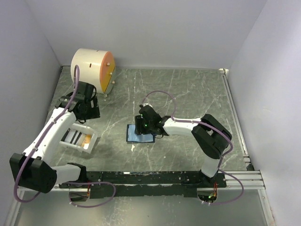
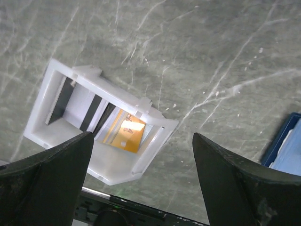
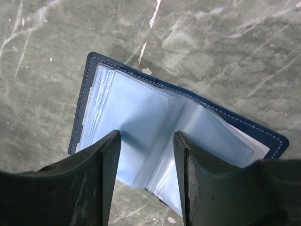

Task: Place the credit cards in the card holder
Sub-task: Move the storage box to the center of the board.

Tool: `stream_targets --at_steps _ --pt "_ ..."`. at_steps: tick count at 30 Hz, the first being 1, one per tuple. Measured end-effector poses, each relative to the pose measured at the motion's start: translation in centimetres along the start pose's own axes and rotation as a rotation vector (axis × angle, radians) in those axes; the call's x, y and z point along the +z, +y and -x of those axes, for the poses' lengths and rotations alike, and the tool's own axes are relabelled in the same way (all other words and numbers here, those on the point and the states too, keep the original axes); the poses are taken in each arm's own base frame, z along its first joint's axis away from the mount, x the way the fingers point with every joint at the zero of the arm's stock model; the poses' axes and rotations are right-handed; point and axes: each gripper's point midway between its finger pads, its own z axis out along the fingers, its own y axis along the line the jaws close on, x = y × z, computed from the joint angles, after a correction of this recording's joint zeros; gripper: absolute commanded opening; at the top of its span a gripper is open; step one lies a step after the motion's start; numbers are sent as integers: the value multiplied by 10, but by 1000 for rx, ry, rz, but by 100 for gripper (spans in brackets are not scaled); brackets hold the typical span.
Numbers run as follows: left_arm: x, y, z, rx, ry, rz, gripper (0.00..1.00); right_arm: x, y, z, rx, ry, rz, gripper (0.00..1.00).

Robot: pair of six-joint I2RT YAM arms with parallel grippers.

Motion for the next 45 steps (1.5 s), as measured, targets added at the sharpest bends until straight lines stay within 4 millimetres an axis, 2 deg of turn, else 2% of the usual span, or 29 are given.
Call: stream_targets --at_steps 3,7,10,14,20,25,35,41,45 --pt "13 2 -9 -71 34 25 96 1 0 2 -6 -2 15 49" --pt "36 9 -39 -226 115 41 92 1 -1 2 -2 -1 33 48" --pt "50 8 -55 -317 142 37 88 1 -1 2 2 -2 43 48" --pt "62 0 -66 -398 145 9 84 0 -2 2 5 -6 48 48" --pt "73 -13 -58 -459 107 -51 81 0 -2 3 6 -9 51 48" --pt "83 -26 -53 -466 103 -110 70 0 -2 2 8 -12 52 47" --pt "101 -49 -49 -420 125 -204 56 0 -3 2 8 -15 53 47" --pt "105 -70 -38 -394 108 -314 53 0 -3 2 8 -15 52 47" --pt "109 -82 -39 -348 114 -356 53 0 -3 2 8 -15 52 46"
